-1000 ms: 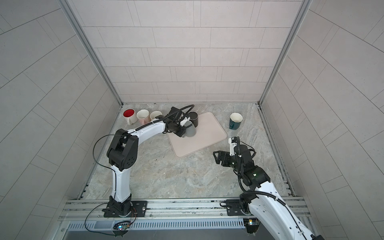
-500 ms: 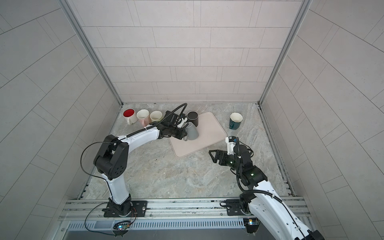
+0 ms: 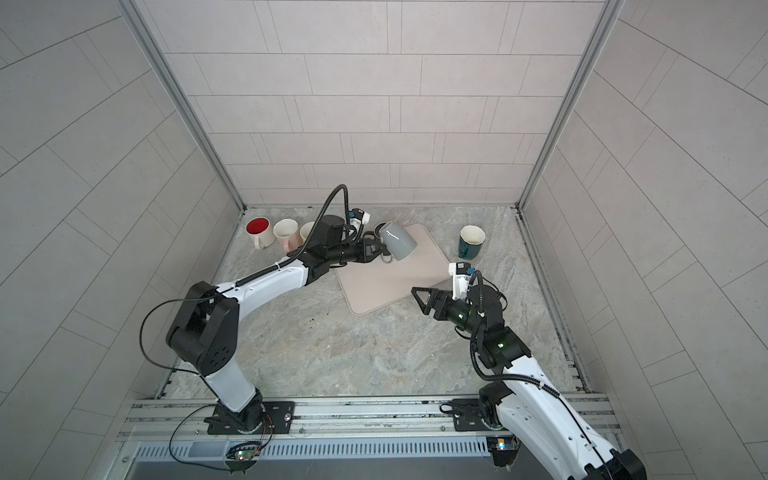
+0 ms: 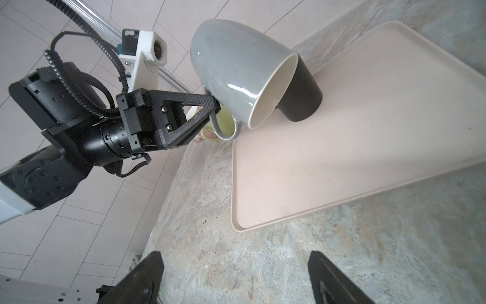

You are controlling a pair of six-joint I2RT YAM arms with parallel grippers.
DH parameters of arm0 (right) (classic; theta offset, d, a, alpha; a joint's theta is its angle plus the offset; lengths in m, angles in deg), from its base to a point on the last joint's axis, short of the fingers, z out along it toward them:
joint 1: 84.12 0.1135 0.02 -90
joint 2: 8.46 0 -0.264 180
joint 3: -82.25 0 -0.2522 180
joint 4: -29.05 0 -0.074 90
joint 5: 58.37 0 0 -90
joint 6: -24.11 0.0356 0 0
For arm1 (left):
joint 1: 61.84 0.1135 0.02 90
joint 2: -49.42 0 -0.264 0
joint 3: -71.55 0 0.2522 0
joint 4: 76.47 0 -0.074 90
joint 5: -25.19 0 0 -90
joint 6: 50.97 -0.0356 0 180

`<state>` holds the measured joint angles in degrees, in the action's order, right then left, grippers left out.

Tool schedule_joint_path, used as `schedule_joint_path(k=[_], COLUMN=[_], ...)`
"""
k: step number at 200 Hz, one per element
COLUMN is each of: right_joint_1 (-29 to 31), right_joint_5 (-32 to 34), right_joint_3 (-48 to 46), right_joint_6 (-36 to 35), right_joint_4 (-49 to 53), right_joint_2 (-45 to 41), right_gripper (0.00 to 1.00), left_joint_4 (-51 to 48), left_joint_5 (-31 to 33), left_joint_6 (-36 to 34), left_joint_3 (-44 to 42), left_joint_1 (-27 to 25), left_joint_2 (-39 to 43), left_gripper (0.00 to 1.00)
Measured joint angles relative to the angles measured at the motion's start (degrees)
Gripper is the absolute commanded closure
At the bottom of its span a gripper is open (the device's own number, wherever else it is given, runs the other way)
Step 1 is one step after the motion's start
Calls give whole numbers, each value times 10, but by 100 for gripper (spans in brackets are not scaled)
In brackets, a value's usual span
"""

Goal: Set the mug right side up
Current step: 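Lift and tilt the light grey mug with the left gripper while the right gripper approaches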

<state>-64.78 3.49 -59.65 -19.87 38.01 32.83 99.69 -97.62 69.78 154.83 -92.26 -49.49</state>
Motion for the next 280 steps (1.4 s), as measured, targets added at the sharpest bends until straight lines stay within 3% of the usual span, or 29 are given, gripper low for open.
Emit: schedule_joint_path(k=[88, 198, 280], right_joint_1=[9, 13, 13], right_joint_5=[23, 52, 52], right_joint_3=[0, 17, 42], right_joint_6=[12, 44, 70], right_joint_4=[-115, -266, -285], right_joint_2=[40, 105, 131], right_gripper=[25, 32, 34], left_joint_4=[117, 198, 226], left_joint_5=[-12, -18, -37], left_joint_6=[132, 213, 251], left_joint_3=[-31, -70, -81], left_joint_1=[-25, -56, -62], left_joint_2=[31, 67, 93], left_gripper=[100, 100, 100])
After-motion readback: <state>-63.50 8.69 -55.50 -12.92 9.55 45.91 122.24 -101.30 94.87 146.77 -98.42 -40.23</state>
